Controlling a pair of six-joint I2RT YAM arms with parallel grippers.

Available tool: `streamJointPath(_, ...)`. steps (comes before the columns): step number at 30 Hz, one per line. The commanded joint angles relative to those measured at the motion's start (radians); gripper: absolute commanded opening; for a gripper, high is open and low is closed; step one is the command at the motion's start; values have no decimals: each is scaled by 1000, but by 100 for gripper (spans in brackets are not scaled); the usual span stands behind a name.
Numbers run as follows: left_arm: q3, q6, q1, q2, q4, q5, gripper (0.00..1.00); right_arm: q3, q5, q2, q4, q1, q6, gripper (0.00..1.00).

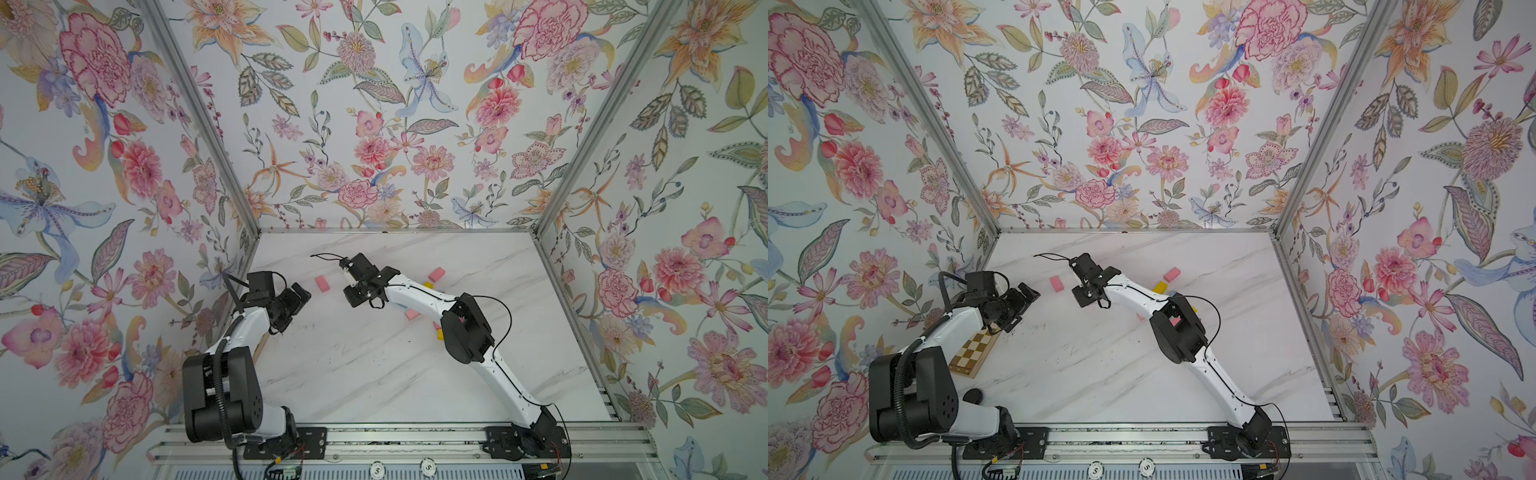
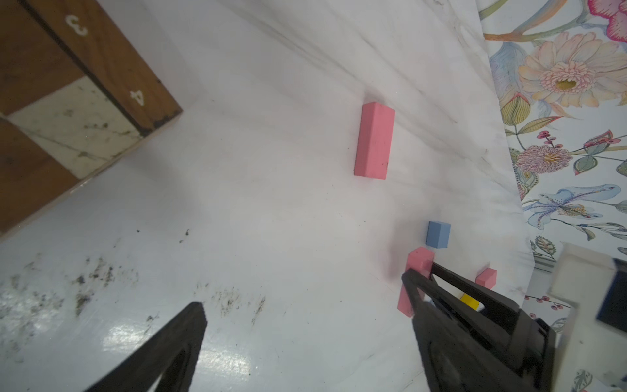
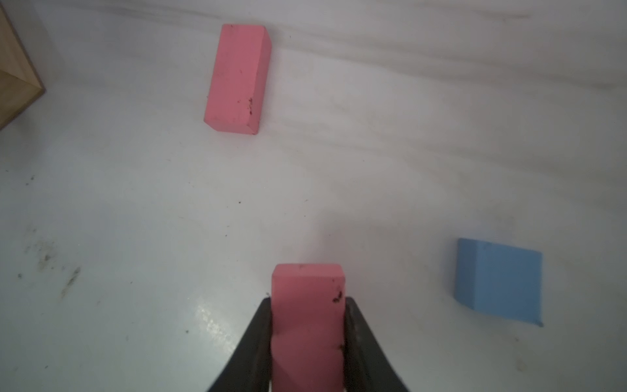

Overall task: Assemble the letter v with building blocks
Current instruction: Place the building block at the center of the board.

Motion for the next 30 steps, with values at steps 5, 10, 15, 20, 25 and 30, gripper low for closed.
streamJointPath(5, -38, 1, 14, -31, 33, 52, 99, 36, -28, 21, -21, 6, 36, 38)
streamJointPath(10, -20, 24, 14, -59, -4, 22, 99, 4, -42, -31, -22, -2, 29, 53)
streamJointPath(15, 45, 52, -39, -73, -58, -16, 99, -97, -49, -191, -14, -53, 30, 65)
streamJointPath(20, 128, 76, -184, -45, -102, -134, 98, -404, -45, -472, 122, -144, 58, 88)
streamJointPath(25, 210, 72, -345, 47, -111, -237, 93, -744, -57, -754, 251, -292, 118, 99)
streamJointPath(30, 355, 86, -495, 222, -194, -344, 92, -951, -48, -924, 284, -414, 120, 99)
